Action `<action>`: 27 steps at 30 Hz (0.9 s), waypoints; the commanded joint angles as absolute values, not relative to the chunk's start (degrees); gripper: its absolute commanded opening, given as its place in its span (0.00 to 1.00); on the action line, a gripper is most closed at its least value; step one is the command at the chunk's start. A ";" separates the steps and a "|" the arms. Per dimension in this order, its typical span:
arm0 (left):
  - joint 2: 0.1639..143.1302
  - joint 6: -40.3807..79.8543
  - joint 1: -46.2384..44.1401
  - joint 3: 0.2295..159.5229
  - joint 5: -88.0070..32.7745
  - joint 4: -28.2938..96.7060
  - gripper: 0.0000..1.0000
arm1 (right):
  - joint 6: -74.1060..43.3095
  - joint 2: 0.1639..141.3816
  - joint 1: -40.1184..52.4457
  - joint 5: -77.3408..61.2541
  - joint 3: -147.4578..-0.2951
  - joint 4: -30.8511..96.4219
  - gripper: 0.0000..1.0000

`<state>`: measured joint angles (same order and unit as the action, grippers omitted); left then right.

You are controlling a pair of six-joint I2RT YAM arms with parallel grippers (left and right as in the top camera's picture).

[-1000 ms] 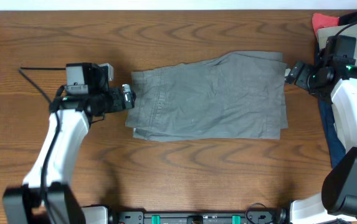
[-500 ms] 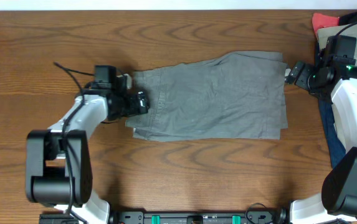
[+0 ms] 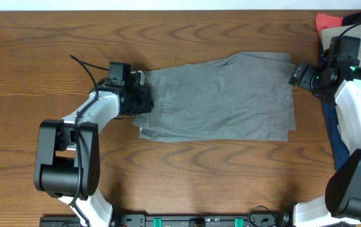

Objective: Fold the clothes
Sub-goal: 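Move the left gripper to the trousers' left edge and grasp it, then fold the left end of the trousers rightward over the middle with the left gripper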

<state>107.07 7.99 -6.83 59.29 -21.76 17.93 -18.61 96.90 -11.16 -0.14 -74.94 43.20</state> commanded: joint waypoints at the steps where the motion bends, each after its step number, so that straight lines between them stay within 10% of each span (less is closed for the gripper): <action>1: 110.48 8.71 -7.42 57.14 -20.43 19.40 0.06 | -18.17 96.86 -11.33 0.64 -75.92 43.07 0.99; 27: 95.85 11.22 -6.11 88.71 3.05 66.57 0.06 | -18.17 96.86 -11.33 0.64 -75.92 43.07 0.99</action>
<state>98.70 10.92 -5.52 85.01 1.06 64.71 -18.61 96.90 -11.18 -0.14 -74.94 43.16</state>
